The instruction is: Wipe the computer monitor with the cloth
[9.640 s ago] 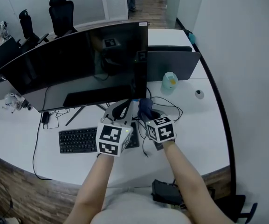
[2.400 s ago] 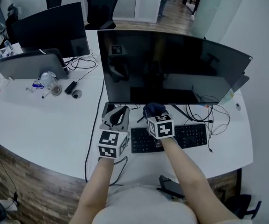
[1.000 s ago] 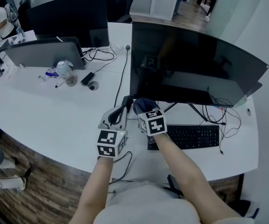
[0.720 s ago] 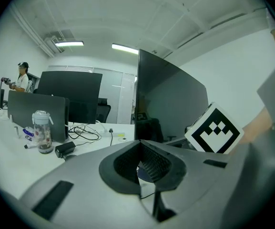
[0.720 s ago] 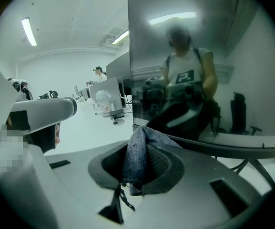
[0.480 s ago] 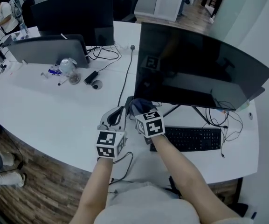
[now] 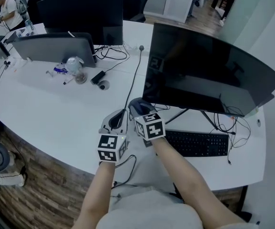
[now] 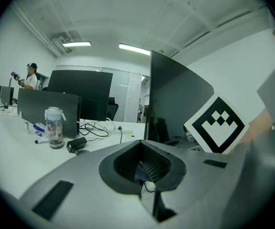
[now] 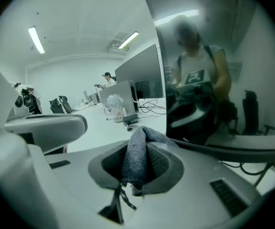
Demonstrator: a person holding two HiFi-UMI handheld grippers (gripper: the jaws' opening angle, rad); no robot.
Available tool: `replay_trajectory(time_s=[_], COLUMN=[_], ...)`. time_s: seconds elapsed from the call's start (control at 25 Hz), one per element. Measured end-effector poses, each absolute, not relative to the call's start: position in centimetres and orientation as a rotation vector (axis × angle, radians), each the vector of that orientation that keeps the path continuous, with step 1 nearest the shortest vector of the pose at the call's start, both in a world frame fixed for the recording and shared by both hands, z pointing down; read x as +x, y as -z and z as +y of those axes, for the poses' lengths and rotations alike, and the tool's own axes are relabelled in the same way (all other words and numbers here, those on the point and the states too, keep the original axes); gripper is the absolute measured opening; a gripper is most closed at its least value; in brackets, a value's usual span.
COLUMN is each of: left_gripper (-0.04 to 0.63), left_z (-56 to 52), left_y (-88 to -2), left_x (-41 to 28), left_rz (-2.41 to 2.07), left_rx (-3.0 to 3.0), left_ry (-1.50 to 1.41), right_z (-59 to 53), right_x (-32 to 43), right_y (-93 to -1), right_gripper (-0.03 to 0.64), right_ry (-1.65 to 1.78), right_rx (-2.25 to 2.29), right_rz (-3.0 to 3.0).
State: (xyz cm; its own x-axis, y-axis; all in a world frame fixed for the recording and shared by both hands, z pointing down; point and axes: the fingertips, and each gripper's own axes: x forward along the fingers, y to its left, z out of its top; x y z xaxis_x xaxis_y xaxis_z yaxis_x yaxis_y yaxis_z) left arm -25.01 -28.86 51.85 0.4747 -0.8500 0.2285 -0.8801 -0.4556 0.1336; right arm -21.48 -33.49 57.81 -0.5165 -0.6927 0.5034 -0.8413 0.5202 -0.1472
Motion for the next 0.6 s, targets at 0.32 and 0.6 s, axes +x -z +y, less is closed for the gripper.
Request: replay_trajectory(time_s=[0.32, 0.6], left_gripper=[0.006, 0.006], left_z=[-28.7, -28.8], left_y=[-52.1, -52.2], left_x=[-26.3, -26.3], left_rz=[-1.52, -1.521], left_rx=[2.468, 2.462], left_ry=[-0.196, -0.194], right_z=[-33.6, -34.4], right_x=[-24.0, -22.9], right_y=[-56.7, -56.5], right_gripper=[0.069, 0.069], right_ry=[-0.528, -0.515], right_rx=[1.233, 1.302], right_rz=[-2.461, -2.444])
